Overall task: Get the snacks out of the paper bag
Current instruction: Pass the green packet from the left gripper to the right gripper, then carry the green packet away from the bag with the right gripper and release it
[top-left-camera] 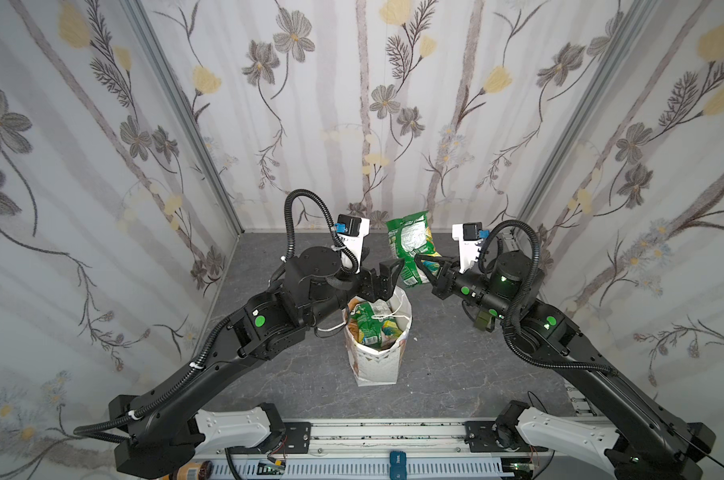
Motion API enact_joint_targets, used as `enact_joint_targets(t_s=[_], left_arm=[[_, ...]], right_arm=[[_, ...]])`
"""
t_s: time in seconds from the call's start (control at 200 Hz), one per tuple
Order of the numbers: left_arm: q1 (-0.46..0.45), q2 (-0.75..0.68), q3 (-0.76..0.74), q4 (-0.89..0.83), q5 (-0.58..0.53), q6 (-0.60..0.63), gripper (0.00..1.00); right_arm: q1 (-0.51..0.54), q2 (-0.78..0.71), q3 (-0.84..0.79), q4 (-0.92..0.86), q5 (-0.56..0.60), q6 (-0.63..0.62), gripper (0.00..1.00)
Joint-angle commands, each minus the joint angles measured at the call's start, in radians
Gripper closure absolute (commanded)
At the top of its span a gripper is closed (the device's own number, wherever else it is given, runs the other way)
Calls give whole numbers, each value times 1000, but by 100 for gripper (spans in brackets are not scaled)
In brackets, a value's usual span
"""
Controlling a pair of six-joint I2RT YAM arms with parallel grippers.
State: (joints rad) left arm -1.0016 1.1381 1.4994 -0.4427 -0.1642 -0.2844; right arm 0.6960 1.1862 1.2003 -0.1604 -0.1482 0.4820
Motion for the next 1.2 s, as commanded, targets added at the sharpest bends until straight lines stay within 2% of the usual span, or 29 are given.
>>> enact_joint_targets(t_s=[0.0,0.07,0.495,0.674,0.739,0.919,1.194], left_arm=[[0,-46,-39,74,71,64,4],[0,-81,-83,69,91,94,0],[0,-241,-235,37,289,236,0],[-2,-246,-241,-36,305,274,0],[-3,-258,-259,-34,298,276,0],[-2,-296,-311,-35,183,278,0],[-3,-312,-362,-15,151,276,0]], right_arm=[[-50,5,3,82,-71,32,100],[-100,17,3,87,-119,48,100],[-382,124,-42,165,-351,117,100],[-480,222,-61,184,-412,110,100],[-513,265,-64,189,-431,110,100],[-597,402,-49,193,-490,101,100],[-675,634,6,178,-499,81,100]])
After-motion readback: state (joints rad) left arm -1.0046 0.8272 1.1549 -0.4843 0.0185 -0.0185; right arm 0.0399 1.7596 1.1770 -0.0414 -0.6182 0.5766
